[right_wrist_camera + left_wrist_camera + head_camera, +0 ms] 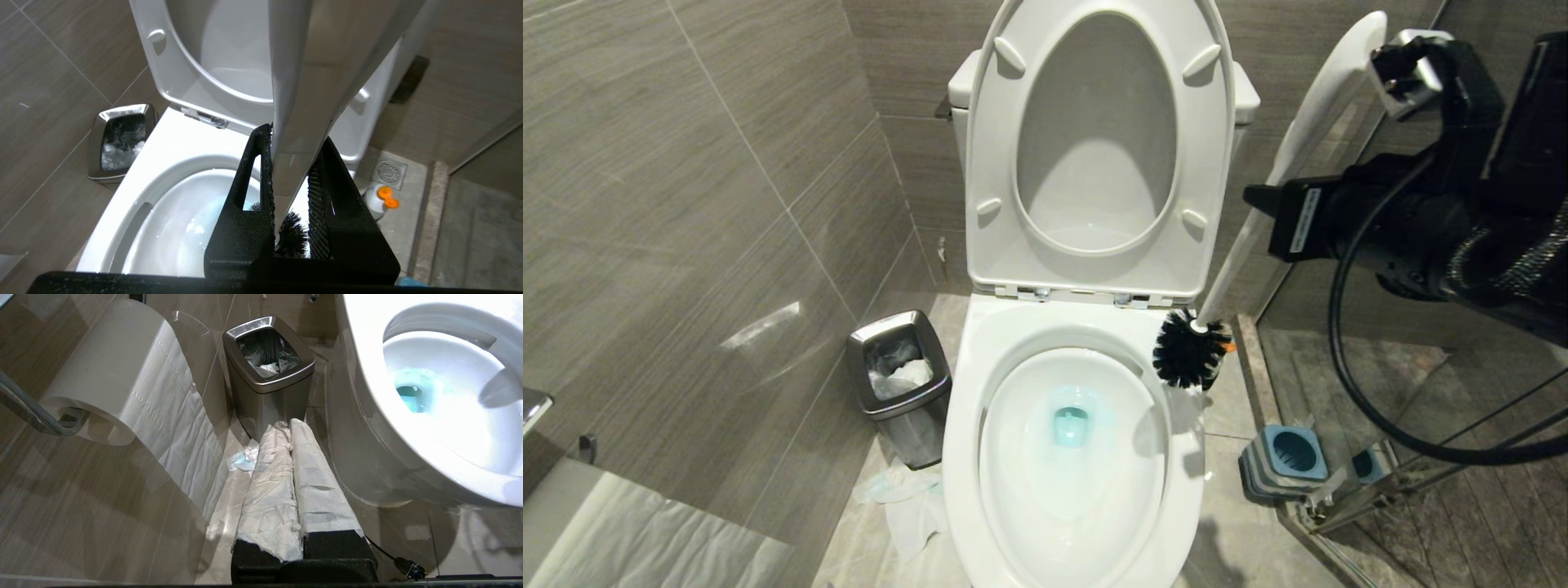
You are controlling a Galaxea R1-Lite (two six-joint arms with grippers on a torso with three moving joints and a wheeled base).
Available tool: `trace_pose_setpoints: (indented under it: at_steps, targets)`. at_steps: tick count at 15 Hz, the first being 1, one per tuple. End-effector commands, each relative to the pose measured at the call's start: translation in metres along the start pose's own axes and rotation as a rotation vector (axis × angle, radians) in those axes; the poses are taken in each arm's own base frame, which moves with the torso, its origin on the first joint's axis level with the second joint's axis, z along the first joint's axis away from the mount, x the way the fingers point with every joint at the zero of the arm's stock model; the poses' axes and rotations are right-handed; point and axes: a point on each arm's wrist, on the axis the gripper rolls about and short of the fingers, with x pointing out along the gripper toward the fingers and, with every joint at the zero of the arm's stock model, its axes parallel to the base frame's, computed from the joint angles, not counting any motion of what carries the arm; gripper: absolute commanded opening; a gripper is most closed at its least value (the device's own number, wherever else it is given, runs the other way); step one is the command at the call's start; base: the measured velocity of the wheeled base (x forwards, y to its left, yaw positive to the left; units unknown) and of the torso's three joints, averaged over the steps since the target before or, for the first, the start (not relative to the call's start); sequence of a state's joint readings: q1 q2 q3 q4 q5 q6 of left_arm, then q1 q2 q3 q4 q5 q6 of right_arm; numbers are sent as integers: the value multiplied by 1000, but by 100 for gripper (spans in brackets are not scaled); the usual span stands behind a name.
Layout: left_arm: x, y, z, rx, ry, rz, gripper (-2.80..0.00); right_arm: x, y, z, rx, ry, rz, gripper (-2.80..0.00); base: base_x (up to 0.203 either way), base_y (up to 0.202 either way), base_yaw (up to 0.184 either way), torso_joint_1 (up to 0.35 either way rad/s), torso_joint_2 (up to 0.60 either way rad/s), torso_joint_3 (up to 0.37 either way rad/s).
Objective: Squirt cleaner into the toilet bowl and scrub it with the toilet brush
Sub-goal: Scrub the toilet bowl
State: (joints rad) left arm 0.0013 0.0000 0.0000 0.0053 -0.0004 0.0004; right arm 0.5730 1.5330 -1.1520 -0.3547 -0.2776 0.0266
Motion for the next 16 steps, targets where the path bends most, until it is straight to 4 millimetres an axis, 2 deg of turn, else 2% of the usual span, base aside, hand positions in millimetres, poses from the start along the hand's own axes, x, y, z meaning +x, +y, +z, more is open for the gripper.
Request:
trace_pose_setpoints:
  at_steps: [1,5,10,13,16]
  targets:
    - [0,0,0,0,1,1,-280,38,17,-24,-7,51,13,-280,0,0,0,0,0,0]
    - [0,0,0,0,1,1,-280,85,48,-48,28,24,27,-280,0,0,0,0,0,0]
    - [0,0,0,0,1,1,-280,109,82,-93,56,107,27,-280,0,0,0,0,0,0]
    - [0,0,0,0,1,0,-280,126,90,-116,57,101,-3,-280,0,0,0,0,0,0]
    - [0,0,0,0,1,1,-280,139,93,-126,58,91,-52,-280,0,0,0,0,0,0]
